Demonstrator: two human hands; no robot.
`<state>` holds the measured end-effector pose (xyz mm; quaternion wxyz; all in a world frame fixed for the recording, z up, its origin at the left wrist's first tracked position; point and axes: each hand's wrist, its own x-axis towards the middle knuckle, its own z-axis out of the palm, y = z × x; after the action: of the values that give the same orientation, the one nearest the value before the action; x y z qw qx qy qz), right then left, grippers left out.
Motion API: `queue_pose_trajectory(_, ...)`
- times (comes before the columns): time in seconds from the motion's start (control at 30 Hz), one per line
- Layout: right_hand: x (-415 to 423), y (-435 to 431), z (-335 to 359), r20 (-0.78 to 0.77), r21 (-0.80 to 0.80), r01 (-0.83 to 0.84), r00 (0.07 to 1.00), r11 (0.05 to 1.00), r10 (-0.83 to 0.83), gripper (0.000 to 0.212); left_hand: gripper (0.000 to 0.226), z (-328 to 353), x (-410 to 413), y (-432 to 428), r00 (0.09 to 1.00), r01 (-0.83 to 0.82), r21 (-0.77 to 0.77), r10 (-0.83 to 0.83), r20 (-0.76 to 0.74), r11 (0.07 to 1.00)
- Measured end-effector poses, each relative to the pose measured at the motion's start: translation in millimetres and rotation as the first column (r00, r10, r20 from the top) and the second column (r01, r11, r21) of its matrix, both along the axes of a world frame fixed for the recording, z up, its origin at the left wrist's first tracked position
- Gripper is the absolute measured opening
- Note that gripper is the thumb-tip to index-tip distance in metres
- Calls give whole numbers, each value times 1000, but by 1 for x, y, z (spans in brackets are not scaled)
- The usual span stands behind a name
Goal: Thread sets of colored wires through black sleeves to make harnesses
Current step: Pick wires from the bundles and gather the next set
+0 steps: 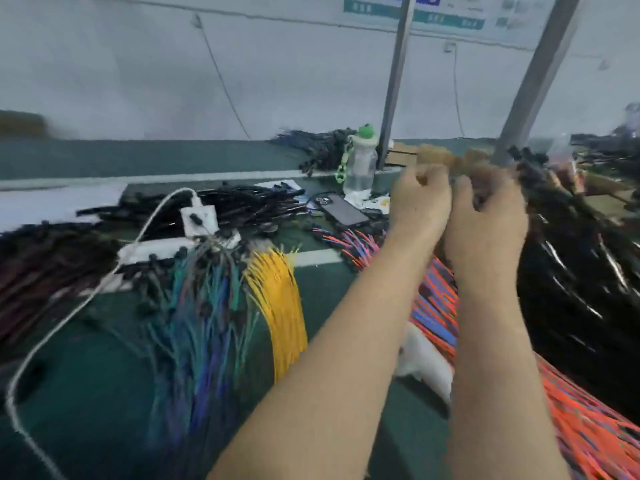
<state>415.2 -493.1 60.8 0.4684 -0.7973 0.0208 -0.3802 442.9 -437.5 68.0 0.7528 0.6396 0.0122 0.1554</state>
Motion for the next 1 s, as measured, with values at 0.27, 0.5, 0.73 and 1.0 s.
queue_pose_trajectory(0.27,-63,208,-53,-339,-3,-678,692,735,637,21,22,-57,-117,214,860,-492,4,487,-155,870)
queue_pose_trajectory(0.5,-134,347,-94,-540,-50,-863,447,503,713,22,21,-103,-209,357,588,-756,249,795,-151,606)
queue_pose_trajectory(0.73,-157,424,-123,-653,-402,-735,648,547,392,53,27,-113,-233,424,526,-745,334,816,-240,578)
queue_pose_trajectory(1.0,-113,418,-114,-711,14,-755,454,656,537,21,24,-117,-217,435,559,-676,425,795,-235,601)
